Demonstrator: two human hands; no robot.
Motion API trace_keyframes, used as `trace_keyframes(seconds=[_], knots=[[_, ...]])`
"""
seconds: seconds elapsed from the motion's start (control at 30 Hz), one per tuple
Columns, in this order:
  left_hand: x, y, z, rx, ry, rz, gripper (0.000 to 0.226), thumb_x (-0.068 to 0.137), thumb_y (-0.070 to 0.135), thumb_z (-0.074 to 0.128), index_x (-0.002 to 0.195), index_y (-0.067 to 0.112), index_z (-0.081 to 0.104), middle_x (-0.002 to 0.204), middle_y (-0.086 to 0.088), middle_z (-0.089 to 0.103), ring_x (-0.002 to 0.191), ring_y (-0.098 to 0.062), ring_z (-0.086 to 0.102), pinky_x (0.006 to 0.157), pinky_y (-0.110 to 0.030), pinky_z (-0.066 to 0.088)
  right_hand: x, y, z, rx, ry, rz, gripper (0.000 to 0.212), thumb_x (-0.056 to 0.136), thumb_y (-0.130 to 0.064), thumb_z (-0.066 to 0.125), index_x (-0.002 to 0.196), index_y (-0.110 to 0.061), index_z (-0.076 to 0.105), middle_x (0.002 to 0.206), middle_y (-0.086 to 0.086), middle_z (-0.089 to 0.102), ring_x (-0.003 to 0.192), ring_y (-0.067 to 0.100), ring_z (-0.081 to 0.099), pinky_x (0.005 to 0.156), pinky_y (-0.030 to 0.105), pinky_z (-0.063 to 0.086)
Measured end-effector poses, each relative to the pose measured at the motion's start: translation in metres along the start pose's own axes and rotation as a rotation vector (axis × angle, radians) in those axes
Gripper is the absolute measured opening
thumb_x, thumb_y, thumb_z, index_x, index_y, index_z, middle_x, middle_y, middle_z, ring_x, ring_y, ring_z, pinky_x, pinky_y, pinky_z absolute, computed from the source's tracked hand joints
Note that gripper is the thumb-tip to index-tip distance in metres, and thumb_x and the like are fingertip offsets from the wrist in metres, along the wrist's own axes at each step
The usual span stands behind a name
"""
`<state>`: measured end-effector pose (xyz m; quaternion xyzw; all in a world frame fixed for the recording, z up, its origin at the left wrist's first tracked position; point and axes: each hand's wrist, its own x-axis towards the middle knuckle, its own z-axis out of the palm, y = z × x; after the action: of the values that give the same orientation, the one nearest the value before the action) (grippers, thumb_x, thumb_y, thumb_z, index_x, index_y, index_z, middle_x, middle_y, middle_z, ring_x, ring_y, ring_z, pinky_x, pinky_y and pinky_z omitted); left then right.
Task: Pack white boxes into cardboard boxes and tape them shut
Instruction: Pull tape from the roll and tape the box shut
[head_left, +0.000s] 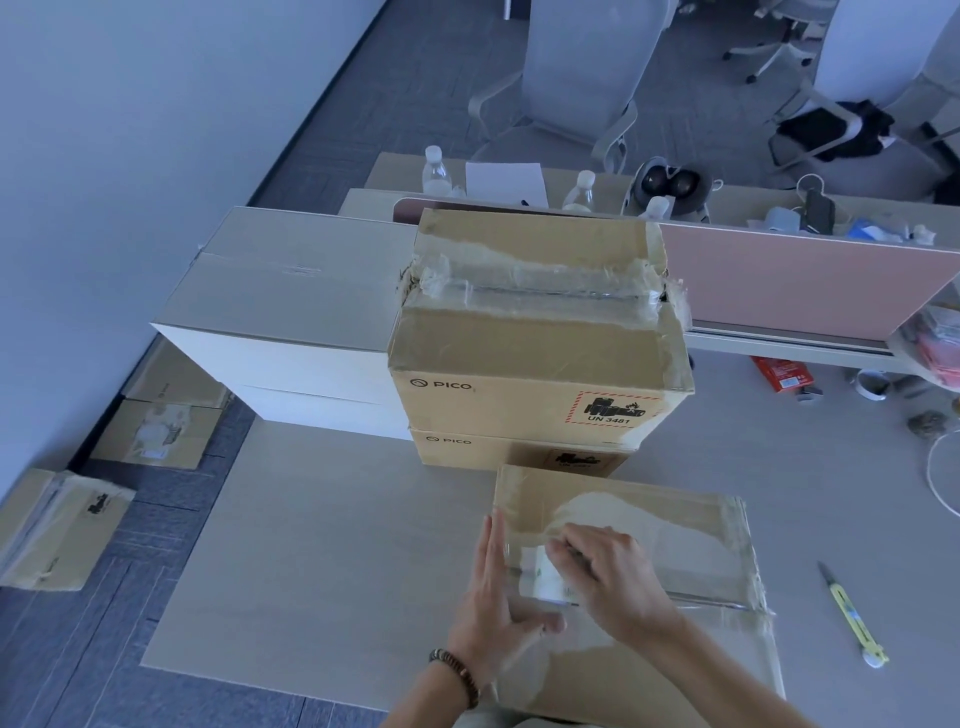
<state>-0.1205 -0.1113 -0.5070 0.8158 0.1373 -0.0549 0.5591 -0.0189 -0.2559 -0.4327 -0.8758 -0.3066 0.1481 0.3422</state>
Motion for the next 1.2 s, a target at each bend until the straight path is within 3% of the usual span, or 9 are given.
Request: trace_keyframes(seconds=[0.1, 0.2, 0.3, 0.43, 0.57, 0.8, 0.93, 1.03, 1.2], knots=[[0.003, -0.001, -0.003, -0.011, 0.02, 0.016, 0.131, 0.067, 0.052, 0.084, 0.141, 0.062, -0.022, 0.164, 0.013, -0.003, 0.152, -0.007, -0.002, 0.122, -0.025, 0.02, 0.0, 0.001, -0.004, 0.162, -0.041, 0.064, 0.029, 0.094, -0.026, 0.047, 0.066, -0.025, 0.038, 0.063, -0.005, 0.046, 0.059, 0.011, 0.04, 0.057, 0.024, 0.031], [0.004, -0.005, -0.003, -0.025, 0.008, 0.005, 0.128, 0.069, 0.052, 0.082, 0.147, 0.049, -0.019, 0.165, 0.01, -0.003, 0.152, -0.004, -0.006, 0.124, -0.03, 0.015, -0.006, 0.003, -0.01, 0.285, -0.096, 0.093, 0.017, 0.086, -0.029, 0.046, 0.072, -0.018, 0.046, 0.07, -0.005, 0.05, 0.065, 0.014, 0.045, 0.06, 0.026, 0.033], [0.006, -0.007, -0.004, -0.051, -0.018, -0.003, 0.126, 0.069, 0.063, 0.078, 0.151, 0.039, -0.015, 0.165, 0.006, 0.002, 0.152, -0.006, 0.0, 0.121, -0.018, 0.016, -0.014, 0.011, -0.012, 0.424, -0.123, 0.241, 0.031, 0.078, -0.054, 0.056, 0.071, -0.024, 0.056, 0.066, -0.005, 0.057, 0.062, 0.008, 0.047, 0.058, 0.027, 0.034], [0.006, -0.007, -0.004, -0.026, -0.025, 0.003, 0.12, 0.071, 0.074, 0.068, 0.153, 0.034, -0.01, 0.161, 0.002, 0.016, 0.144, -0.01, 0.026, 0.108, -0.003, 0.025, -0.018, 0.017, -0.014, 0.488, -0.131, 0.329, 0.065, 0.076, -0.068, 0.065, 0.078, -0.003, 0.064, 0.064, 0.003, 0.06, 0.059, 0.011, 0.047, 0.056, 0.033, 0.031], [0.005, -0.005, -0.004, -0.027, -0.03, -0.008, 0.12, 0.069, 0.076, 0.068, 0.153, 0.041, -0.01, 0.158, 0.003, 0.02, 0.144, -0.011, 0.025, 0.117, -0.025, 0.031, -0.013, 0.014, -0.02, 0.383, -0.166, 0.328, 0.062, 0.076, -0.066, 0.063, 0.071, -0.004, 0.063, 0.06, -0.008, 0.059, 0.054, 0.006, 0.047, 0.052, 0.029, 0.033], [0.005, -0.002, -0.005, -0.055, -0.044, -0.05, 0.12, 0.066, 0.076, 0.071, 0.152, 0.042, -0.005, 0.16, 0.011, 0.014, 0.149, -0.002, 0.013, 0.124, -0.035, 0.02, -0.023, 0.018, -0.046, -0.111, -0.061, 0.304, 0.059, 0.077, -0.07, 0.061, 0.057, -0.018, 0.04, 0.052, -0.007, 0.043, 0.073, 0.011, 0.045, 0.056, 0.02, 0.03], [0.003, 0.004, -0.006, -0.04, -0.046, -0.078, 0.119, 0.066, 0.074, 0.073, 0.15, 0.044, -0.006, 0.161, 0.012, 0.013, 0.149, -0.002, 0.012, 0.123, -0.03, 0.018, -0.032, 0.028, -0.051, 0.138, -0.142, 0.23, 0.057, 0.069, -0.084, 0.055, 0.062, -0.027, 0.053, 0.05, -0.014, 0.046, 0.053, 0.004, 0.041, 0.051, 0.018, 0.027], [0.004, 0.007, -0.009, -0.006, -0.041, -0.086, 0.121, 0.07, 0.067, 0.077, 0.153, 0.041, -0.007, 0.161, 0.016, 0.01, 0.148, 0.003, 0.009, 0.123, -0.033, 0.02, -0.031, 0.043, -0.057, 0.317, -0.214, 0.274, 0.08, 0.065, -0.094, 0.053, 0.072, -0.015, 0.062, 0.058, -0.011, 0.054, 0.054, 0.003, 0.044, 0.054, 0.026, 0.033], [0.001, 0.011, -0.009, 0.03, -0.036, -0.105, 0.118, 0.076, 0.06, 0.077, 0.156, 0.037, -0.007, 0.162, 0.02, 0.01, 0.148, 0.004, 0.011, 0.123, -0.033, 0.021, -0.038, 0.06, -0.077, -0.179, -0.072, 0.245, 0.064, 0.074, -0.076, 0.057, 0.06, -0.016, 0.039, 0.052, -0.003, 0.049, 0.056, 0.012, 0.046, 0.052, 0.024, 0.037]])
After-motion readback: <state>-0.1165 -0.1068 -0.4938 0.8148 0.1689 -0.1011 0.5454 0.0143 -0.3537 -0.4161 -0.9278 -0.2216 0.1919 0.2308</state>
